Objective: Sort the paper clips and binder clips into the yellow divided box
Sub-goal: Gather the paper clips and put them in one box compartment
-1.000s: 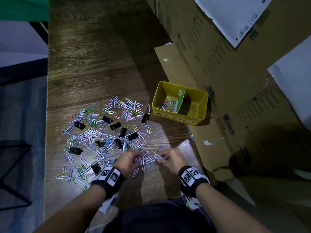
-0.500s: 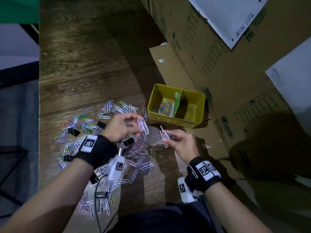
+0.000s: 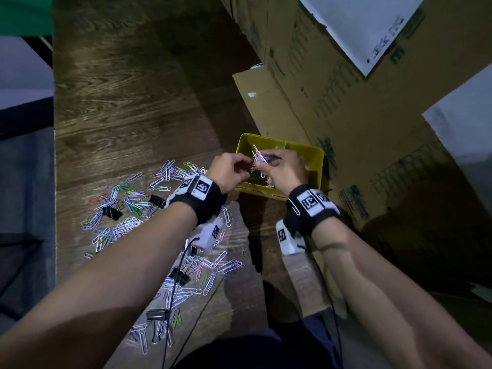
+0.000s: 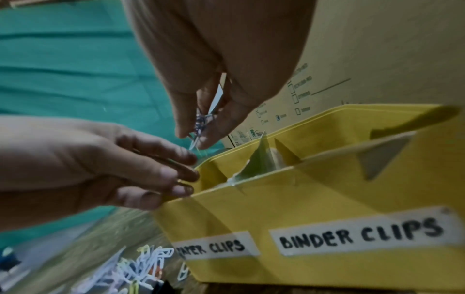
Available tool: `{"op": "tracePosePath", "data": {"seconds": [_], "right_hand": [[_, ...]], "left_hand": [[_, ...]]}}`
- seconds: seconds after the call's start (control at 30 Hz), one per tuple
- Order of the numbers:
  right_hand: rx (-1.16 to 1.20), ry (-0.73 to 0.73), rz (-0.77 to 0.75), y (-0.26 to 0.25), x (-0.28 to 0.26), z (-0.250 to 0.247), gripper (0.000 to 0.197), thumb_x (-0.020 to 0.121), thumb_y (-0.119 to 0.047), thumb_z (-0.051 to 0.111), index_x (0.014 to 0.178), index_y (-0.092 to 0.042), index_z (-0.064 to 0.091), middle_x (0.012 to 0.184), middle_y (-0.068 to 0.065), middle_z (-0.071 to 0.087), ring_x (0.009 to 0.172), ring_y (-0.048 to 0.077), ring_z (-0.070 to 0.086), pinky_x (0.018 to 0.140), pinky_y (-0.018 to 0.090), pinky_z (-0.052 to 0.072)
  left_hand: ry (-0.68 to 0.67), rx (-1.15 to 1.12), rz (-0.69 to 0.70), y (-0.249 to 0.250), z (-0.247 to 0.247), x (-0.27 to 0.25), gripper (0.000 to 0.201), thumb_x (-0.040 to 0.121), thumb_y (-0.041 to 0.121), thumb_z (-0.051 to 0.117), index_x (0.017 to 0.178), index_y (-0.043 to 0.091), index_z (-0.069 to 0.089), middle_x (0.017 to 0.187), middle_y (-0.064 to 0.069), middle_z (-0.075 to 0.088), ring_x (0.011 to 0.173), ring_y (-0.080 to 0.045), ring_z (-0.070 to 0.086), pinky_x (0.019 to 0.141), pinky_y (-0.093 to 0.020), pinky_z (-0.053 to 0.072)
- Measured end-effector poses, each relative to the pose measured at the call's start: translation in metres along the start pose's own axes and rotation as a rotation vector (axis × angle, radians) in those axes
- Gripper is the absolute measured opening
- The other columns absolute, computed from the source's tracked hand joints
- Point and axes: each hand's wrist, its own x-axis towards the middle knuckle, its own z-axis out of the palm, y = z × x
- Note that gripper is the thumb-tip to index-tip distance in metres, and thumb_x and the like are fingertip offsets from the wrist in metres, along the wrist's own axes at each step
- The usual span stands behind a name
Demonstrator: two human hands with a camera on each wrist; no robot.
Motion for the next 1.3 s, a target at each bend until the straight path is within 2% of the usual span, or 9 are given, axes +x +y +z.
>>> {"op": "tracePosePath", "data": {"seconds": [0.13, 0.2, 0.27, 0.4, 0.53, 0.67, 0.8, 1.03, 1.3], "right_hand": [[-0.214, -0.108, -0.070, 0.002, 0.012, 0.013, 0.027, 0.083, -0.020, 0.071, 0.110, -0.018, 0.068, 0.108, 0.004, 0.070, 0.099, 0.018, 0.063, 0.090, 0.031, 0.052], [-0.319, -0.187, -0.105, 0.003, 0.010, 0.015, 0.031, 0.086, -0.017, 0.068, 0.117, -0.016, 0.065, 0.110, 0.005, 0.069, 0.099, 0.016, 0.064, 0.091, 0.028, 0.051], [-0.383, -0.238, -0.146, 0.003, 0.004, 0.014, 0.037, 0.087, -0.018, 0.067, 0.124, -0.017, 0.062, 0.111, 0.003, 0.066, 0.096, 0.015, 0.062, 0.089, 0.024, 0.047], [-0.388, -0.287, -0.285, 0.003, -0.023, 0.011, 0.034, 0.089, -0.017, 0.063, 0.122, -0.019, 0.061, 0.136, 0.004, 0.051, 0.127, 0.018, 0.045, 0.105, 0.028, 0.031], [-0.321, -0.398, -0.371, 0.018, -0.065, 0.018, 0.025, 0.091, -0.020, 0.059, 0.115, -0.019, 0.063, 0.117, 0.000, 0.056, 0.107, 0.014, 0.052, 0.098, 0.029, 0.044], [-0.396, -0.676, -0.371, 0.036, -0.103, 0.043, 0.024, 0.093, -0.021, 0.057, 0.115, -0.019, 0.063, 0.114, 0.001, 0.060, 0.092, 0.007, 0.055, 0.089, 0.028, 0.051], [-0.514, -0.858, -0.516, 0.052, -0.136, 0.074, 0.027, 0.091, -0.021, 0.059, 0.118, -0.022, 0.063, 0.138, 0.000, 0.051, 0.124, 0.016, 0.049, 0.107, 0.041, 0.039], [-0.677, -0.971, -0.812, 0.061, -0.181, 0.112, 0.041, 0.090, -0.017, 0.057, 0.130, -0.023, 0.052, 0.128, 0.003, 0.048, 0.119, 0.021, 0.040, 0.099, 0.040, 0.040], [-0.743, -1.047, -0.961, 0.036, -0.215, 0.158, 0.047, 0.093, -0.018, 0.051, 0.139, -0.021, 0.042, 0.135, 0.013, 0.044, 0.120, 0.031, 0.045, 0.098, 0.047, 0.042]], "left_hand": [[0.065, -0.108, 0.027, -0.008, -0.008, -0.019, 0.019, 0.082, 0.014, 0.067, 0.099, 0.020, 0.070, 0.090, 0.003, 0.070, 0.082, -0.010, 0.062, 0.081, -0.021, 0.049], [0.051, -0.124, 0.036, -0.015, -0.014, -0.035, 0.015, 0.084, 0.012, 0.065, 0.097, 0.016, 0.070, 0.087, 0.003, 0.068, 0.074, -0.004, 0.058, 0.071, -0.009, 0.044], [-0.006, -0.146, 0.015, -0.025, -0.020, -0.058, 0.012, 0.086, 0.012, 0.063, 0.097, 0.014, 0.069, 0.087, 0.001, 0.068, 0.072, -0.005, 0.060, 0.064, -0.004, 0.041], [-0.203, -0.046, -0.057, -0.058, -0.027, -0.120, 0.011, 0.090, 0.017, 0.058, 0.098, 0.019, 0.065, 0.086, 0.008, 0.066, 0.076, -0.003, 0.061, 0.065, -0.013, 0.046], [-0.440, 0.234, 0.038, -0.098, -0.016, -0.182, 0.010, 0.088, 0.025, 0.059, 0.094, 0.021, 0.067, 0.085, 0.008, 0.067, 0.071, -0.002, 0.059, 0.064, -0.012, 0.045], [-0.300, 0.431, 0.023, -0.121, 0.000, -0.220, 0.025, 0.082, 0.034, 0.066, 0.103, 0.028, 0.057, 0.101, 0.008, 0.052, 0.065, -0.006, 0.055, 0.054, -0.013, 0.042], [-0.275, 0.496, -0.099, -0.130, 0.014, -0.220, 0.041, 0.086, 0.039, 0.059, 0.122, 0.025, 0.045, 0.122, -0.001, 0.039, 0.074, -0.012, 0.055, 0.066, -0.021, 0.049], [-0.178, 0.357, -0.044, -0.139, 0.010, -0.201, 0.015, 0.092, 0.017, 0.049, 0.103, 0.012, 0.058, 0.103, -0.003, 0.058, 0.079, -0.016, 0.057, 0.073, -0.028, 0.052], [0.109, 0.328, 0.074, -0.163, -0.032, -0.222, 0.022, 0.085, 0.017, 0.062, 0.106, 0.011, 0.063, 0.110, -0.007, 0.058, 0.083, -0.018, 0.061, 0.071, -0.032, 0.053]]}}
